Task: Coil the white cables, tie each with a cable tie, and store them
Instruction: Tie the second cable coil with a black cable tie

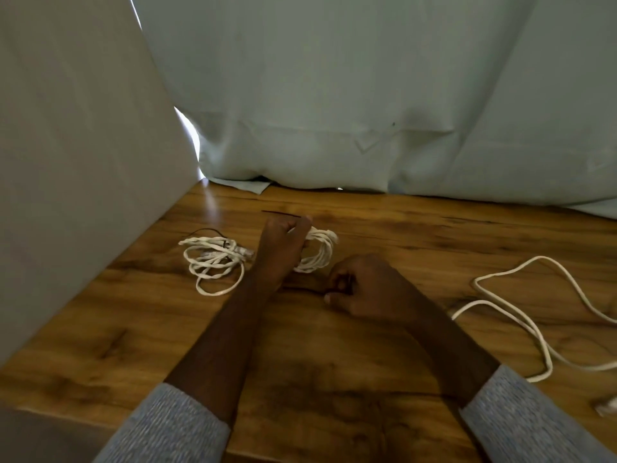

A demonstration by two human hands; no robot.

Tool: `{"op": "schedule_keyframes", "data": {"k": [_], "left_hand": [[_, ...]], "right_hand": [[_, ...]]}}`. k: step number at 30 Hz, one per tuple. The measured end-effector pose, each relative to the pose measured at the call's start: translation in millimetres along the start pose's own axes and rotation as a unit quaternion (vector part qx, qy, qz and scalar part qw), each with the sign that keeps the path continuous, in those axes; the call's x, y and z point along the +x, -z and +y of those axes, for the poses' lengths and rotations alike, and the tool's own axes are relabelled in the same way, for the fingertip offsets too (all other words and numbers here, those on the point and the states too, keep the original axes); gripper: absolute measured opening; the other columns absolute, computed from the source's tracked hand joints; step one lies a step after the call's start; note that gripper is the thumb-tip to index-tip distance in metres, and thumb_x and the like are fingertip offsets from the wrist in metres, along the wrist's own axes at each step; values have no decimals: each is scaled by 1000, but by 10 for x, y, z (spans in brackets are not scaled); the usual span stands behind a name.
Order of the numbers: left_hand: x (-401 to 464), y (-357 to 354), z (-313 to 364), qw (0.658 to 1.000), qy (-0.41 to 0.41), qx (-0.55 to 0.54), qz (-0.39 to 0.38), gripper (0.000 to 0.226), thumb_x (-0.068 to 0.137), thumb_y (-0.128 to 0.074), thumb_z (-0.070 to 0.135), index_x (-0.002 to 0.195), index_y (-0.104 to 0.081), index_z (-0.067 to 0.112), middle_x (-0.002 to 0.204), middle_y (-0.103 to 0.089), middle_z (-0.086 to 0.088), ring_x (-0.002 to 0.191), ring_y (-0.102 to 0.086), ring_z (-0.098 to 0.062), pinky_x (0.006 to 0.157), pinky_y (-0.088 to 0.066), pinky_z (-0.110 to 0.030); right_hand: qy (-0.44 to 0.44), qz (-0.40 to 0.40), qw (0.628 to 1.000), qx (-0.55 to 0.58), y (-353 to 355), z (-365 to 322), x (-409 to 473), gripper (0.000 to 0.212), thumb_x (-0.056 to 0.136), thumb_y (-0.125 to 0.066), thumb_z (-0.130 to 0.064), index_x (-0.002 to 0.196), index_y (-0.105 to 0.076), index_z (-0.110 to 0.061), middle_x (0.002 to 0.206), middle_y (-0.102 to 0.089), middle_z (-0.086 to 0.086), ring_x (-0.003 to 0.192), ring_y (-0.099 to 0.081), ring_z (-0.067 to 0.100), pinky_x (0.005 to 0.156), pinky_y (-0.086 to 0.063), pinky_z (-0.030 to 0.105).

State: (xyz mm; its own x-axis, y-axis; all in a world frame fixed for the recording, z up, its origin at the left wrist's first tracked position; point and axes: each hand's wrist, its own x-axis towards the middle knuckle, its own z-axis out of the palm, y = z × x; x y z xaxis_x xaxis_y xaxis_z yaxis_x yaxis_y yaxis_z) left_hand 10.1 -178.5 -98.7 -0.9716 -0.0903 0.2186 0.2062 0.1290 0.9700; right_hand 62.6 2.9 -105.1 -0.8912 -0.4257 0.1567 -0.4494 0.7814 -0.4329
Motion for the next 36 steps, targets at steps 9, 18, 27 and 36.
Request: {"op": "schedule_keyframes", "data": {"k": [9, 18, 27, 36], "left_hand": [[41, 37, 33, 997, 9, -48, 63, 36, 98, -59, 28, 64, -65, 17, 53, -59, 3, 46, -55, -12, 42, -42, -24], [283, -604, 207, 980, 58, -140, 125, 37, 98, -57, 18, 61, -58, 11, 53, -53, 2, 40, -48, -4, 39, -37, -17], [265, -1037, -22, 998, -1, -56, 41, 47, 88, -57, 38, 60, -59, 0, 59, -56, -5, 58, -52, -17, 57, -40, -31], [232, -1009, -27, 997, -15, -70, 30, 41, 99, -55, 20, 64, -65, 2, 59, -60, -10, 55, -55, -16, 52, -42, -26]], "right_hand": [[66, 43, 992, -100, 154, 62, -7, 8, 97, -58, -32, 103, -63, -31, 94, -59, -13, 89, -53, 8, 85, -42, 35], [32, 301, 945, 123, 455, 474, -116, 10, 98, -60, -11, 93, -60, -19, 73, -70, -5, 60, -67, 10, 55, -56, 38], [-2, 356, 872, 336, 419, 532, -10, 12, 91, -59, -3, 84, -69, -2, 80, -72, 14, 73, -72, 34, 68, -61, 54], [-105, 304, 828, 459, 357, 446, 42, 21, 88, -72, 0, 104, -59, -3, 81, -76, 16, 74, -75, 32, 65, -61, 38]]}}
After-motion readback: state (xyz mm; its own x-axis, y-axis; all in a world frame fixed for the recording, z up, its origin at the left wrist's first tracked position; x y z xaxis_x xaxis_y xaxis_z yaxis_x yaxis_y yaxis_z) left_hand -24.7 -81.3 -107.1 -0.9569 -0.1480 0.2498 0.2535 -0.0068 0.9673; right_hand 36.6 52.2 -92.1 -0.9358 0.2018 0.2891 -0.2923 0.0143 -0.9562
